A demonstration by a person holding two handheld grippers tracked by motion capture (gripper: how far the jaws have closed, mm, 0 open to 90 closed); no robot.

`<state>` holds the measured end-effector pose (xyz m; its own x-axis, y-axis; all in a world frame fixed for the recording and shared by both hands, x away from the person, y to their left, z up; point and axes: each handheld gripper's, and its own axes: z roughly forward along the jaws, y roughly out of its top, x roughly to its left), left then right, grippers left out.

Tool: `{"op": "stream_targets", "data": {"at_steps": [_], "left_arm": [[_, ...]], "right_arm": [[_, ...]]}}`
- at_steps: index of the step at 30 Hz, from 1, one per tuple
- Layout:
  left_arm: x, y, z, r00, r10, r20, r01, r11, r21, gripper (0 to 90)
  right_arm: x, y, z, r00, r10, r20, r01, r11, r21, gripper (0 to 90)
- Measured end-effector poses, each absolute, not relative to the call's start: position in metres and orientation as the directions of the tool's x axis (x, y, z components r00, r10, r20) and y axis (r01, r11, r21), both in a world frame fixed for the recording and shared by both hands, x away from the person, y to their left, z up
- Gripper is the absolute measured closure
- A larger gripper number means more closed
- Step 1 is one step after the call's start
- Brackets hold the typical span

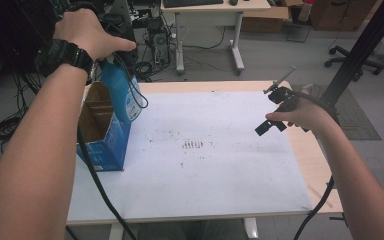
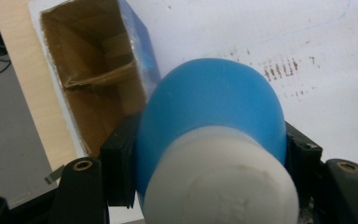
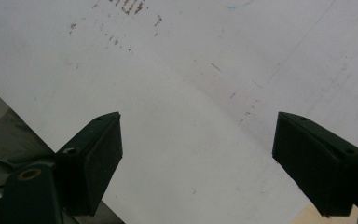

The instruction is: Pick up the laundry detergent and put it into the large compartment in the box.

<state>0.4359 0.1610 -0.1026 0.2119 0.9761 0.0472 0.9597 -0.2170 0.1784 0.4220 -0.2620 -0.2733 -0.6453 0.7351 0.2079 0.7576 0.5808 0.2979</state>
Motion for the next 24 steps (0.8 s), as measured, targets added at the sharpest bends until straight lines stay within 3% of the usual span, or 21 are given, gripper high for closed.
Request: {"op": "stream_targets", "data": {"at_steps": [24], "left_arm": [[0.431,0.208,-0.102,0.101,0.993,0.058,0.979,-0.11,0.17,36.8]], "right_arm": [[0.424,-0.261,-0.277,-0.642,0.736,0.216,0.761,0.578,0.294,16.1]]}}
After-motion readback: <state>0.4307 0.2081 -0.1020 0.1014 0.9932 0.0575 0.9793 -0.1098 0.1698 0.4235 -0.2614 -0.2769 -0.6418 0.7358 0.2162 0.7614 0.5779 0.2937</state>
